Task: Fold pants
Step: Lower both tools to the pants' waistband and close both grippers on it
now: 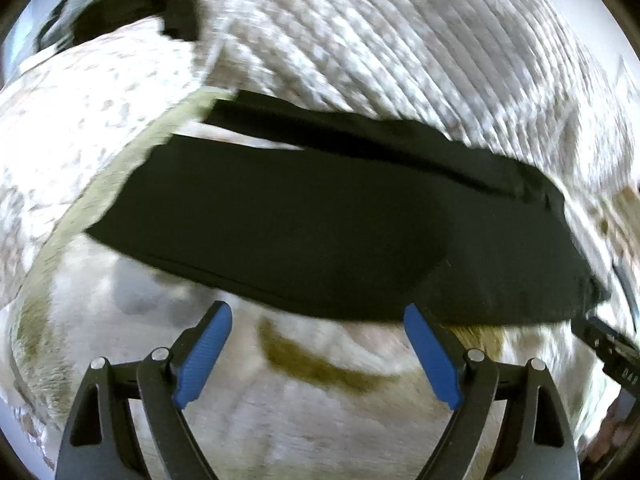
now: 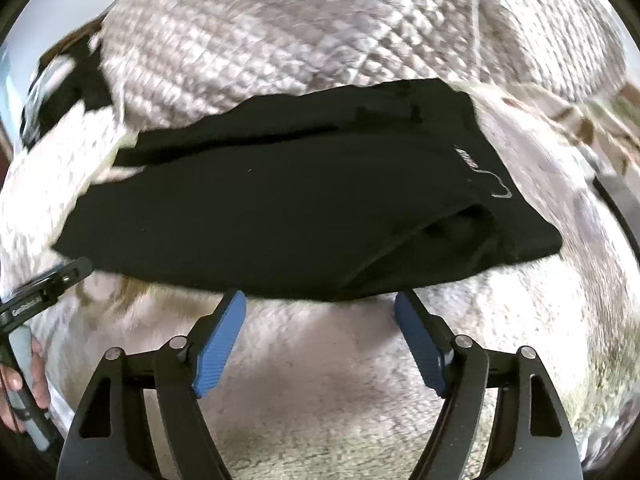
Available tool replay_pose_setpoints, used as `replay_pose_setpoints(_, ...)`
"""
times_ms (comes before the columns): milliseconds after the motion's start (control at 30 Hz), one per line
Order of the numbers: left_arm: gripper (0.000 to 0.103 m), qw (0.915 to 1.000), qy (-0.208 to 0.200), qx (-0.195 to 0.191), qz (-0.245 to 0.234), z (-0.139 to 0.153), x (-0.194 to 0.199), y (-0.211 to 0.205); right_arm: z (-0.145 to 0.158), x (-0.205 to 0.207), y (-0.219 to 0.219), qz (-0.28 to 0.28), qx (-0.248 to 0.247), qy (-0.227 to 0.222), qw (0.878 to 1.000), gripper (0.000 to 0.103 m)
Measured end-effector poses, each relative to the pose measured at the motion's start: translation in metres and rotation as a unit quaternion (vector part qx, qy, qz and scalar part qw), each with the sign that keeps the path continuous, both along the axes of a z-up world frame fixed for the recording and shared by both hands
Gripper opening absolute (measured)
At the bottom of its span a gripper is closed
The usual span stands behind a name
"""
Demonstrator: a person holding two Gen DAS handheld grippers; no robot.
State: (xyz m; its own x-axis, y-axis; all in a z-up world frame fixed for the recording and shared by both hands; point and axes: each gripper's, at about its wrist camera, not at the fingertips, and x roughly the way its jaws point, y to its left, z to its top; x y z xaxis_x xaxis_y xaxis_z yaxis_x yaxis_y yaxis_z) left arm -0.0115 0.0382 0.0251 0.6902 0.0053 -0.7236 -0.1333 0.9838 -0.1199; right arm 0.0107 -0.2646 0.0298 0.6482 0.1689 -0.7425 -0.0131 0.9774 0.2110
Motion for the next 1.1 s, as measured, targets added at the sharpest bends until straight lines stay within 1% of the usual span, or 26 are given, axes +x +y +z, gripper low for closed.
replay_pose_setpoints(133, 0.09, 0.9971, -0.008, -0.05, 0.057, 0.002, 0.0, 0.039, 0.003, 0.001, -0.018, -0.044, 0.025, -0.003, 0.999, 0.076)
replay_pose_setpoints(233, 0.089, 0.9911, -0.007, -0.089, 0.099, -0.004, 0.001, 0.067, -0.001, 0.004, -0.04, -0.087, 0.062, 0.006, 0.994, 0.076)
replay_pose_setpoints(267, 0.087, 0.9883, -0.006, -0.109, 0.106, -0.007, 0.001, 0.075, -0.002, 0.005, -0.046, -0.095, 0.077, 0.007, 0.992, 0.075)
replay_pose_setpoints(300, 0.087, 0.9857, -0.008, -0.127, 0.11, -0.01, 0.002, 0.081, -0.003, 0.006, -0.051, -0.1, 0.091, 0.008, 0.991, 0.075)
replay_pose_setpoints(333, 0.087, 0.9848, -0.013, -0.132, 0.112, -0.011, 0.003, 0.083, -0.004, 0.007, -0.054, -0.104, 0.101, 0.009, 0.989, 0.075)
replay_pose_setpoints(400, 0.087, 0.9852, -0.017, -0.128, 0.112, -0.012, 0.008, 0.083, -0.006, 0.012, -0.059, -0.11, 0.113, 0.007, 0.987, 0.075)
replay_pose_setpoints(500, 0.087, 0.9834, -0.024, -0.128, 0.126, -0.014, 0.018, 0.085, -0.01, 0.021, -0.07, -0.125, 0.14, 0.005, 0.982, 0.075)
replay_pose_setpoints(533, 0.087, 0.9834, -0.024, -0.124, 0.13, -0.013, 0.023, 0.086, -0.011, 0.023, -0.074, -0.132, 0.151, 0.005, 0.98, 0.073)
replay_pose_setpoints(567, 0.086, 0.9836, -0.022, -0.12, 0.133, -0.013, 0.029, 0.085, -0.013, 0.025, -0.08, -0.141, 0.16, 0.004, 0.977, 0.066)
replay_pose_setpoints(600, 0.086, 0.9838, -0.023, -0.116, 0.135, -0.013, 0.033, 0.083, -0.014, 0.027, -0.084, -0.15, 0.167, 0.004, 0.974, 0.064)
replay_pose_setpoints(633, 0.083, 0.9841, -0.024, -0.112, 0.136, -0.012, 0.035, 0.082, -0.015, 0.029, -0.089, -0.158, 0.177, 0.004, 0.972, 0.06)
replay_pose_setpoints(667, 0.077, 0.9847, -0.023, -0.108, 0.135, -0.012, 0.038, 0.081, -0.016, 0.03, -0.092, -0.162, 0.181, 0.003, 0.97, 0.053)
replay_pose_setpoints(700, 0.074, 0.985, -0.022, -0.105, 0.136, -0.012, 0.041, 0.081, -0.017, 0.032, -0.095, -0.167, 0.186, 0.003, 0.968, 0.051)
replay_pose_setpoints(733, 0.068, 0.985, -0.022, -0.101, 0.137, -0.012, 0.043, 0.081, -0.018, 0.033, -0.097, -0.17, 0.191, 0.002, 0.967, 0.048)
replay_pose_setpoints(767, 0.059, 0.985, -0.022, -0.1, 0.139, -0.012, 0.045, 0.081, -0.019, 0.034, -0.099, -0.172, 0.195, 0.002, 0.965, 0.046)
replay_pose_setpoints(800, 0.054, 0.9848, -0.021, -0.099, 0.141, -0.012, 0.046, 0.082, -0.02, 0.036, -0.1, -0.175, 0.198, 0.001, 0.964, 0.045)
replay_pose_setpoints(833, 0.044, 0.9844, -0.02, -0.099, 0.145, -0.012, 0.047, 0.083, -0.02, 0.037, -0.102, -0.177, 0.2, 0.0, 0.964, 0.041)
replay_pose_setpoints(867, 0.036, 0.9837, -0.019, -0.1, 0.149, -0.013, 0.047, 0.085, -0.021, 0.038, -0.105, -0.182, 0.203, 0.001, 0.962, 0.035)
replay_pose_setpoints(900, 0.032, 0.9829, -0.018, -0.101, 0.153, -0.014, 0.047, 0.087, -0.022, 0.038, -0.107, -0.185, 0.206, 0.001, 0.961, 0.031)
replay_pose_setpoints(967, 0.019, 0.9816, -0.016, -0.102, 0.161, -0.015, 0.047, 0.09, -0.026, 0.038, -0.113, -0.194, 0.219, 0.004, 0.956, 0.018)
replay_pose_setpoints(1000, 0.017, 0.9812, -0.016, -0.102, 0.163, -0.016, 0.047, 0.091, -0.027, 0.038, -0.115, -0.195, 0.222, 0.014, 0.955, 0.016)
replay_pose_setpoints(1067, 0.009, 0.9813, -0.016, -0.102, 0.162, -0.016, 0.048, 0.092, -0.027, 0.037, -0.116, -0.195, 0.223, 0.015, 0.955, 0.008)
replay_pose_setpoints(1100, 0.007, 0.9816, -0.015, -0.101, 0.161, -0.015, 0.049, 0.092, -0.027, 0.037, -0.117, -0.194, 0.224, 0.015, 0.955, 0.006)
